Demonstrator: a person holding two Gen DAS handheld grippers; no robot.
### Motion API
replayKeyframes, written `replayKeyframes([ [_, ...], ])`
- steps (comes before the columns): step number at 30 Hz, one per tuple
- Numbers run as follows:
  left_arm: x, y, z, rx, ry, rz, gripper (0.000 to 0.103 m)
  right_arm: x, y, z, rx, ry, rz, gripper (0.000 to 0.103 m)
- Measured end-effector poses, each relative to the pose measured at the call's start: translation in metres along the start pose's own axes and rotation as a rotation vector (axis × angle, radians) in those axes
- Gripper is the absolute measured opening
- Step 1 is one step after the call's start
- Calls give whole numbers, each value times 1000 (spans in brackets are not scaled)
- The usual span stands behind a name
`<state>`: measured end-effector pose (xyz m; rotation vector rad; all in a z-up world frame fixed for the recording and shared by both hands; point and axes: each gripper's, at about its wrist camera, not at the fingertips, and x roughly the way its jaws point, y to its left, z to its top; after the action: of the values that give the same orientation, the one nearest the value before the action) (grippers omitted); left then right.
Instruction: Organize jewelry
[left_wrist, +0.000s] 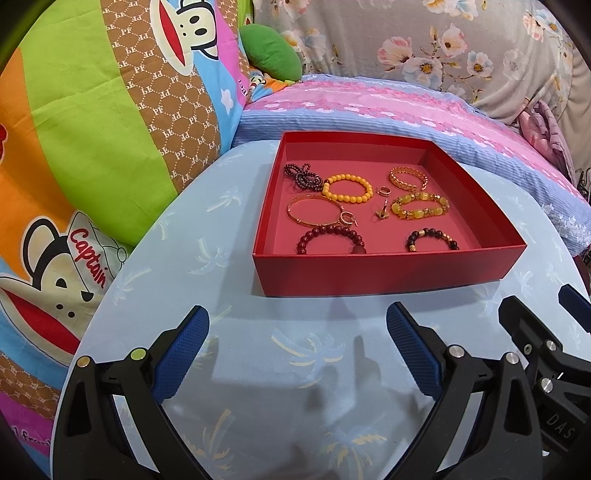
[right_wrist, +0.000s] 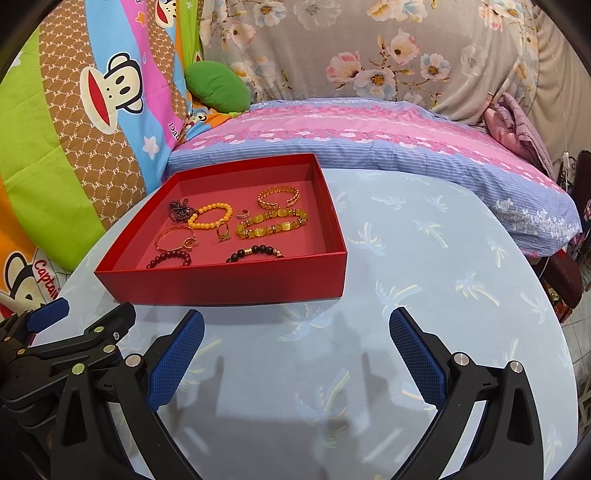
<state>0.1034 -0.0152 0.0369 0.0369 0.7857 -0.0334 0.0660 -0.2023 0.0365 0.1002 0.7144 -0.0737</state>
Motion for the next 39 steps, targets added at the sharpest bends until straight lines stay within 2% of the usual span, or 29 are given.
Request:
replayKeyframes([
  [39, -3, 0, 0, -6, -7, 10, 90, -2, 1, 1, 3, -1, -1, 97],
])
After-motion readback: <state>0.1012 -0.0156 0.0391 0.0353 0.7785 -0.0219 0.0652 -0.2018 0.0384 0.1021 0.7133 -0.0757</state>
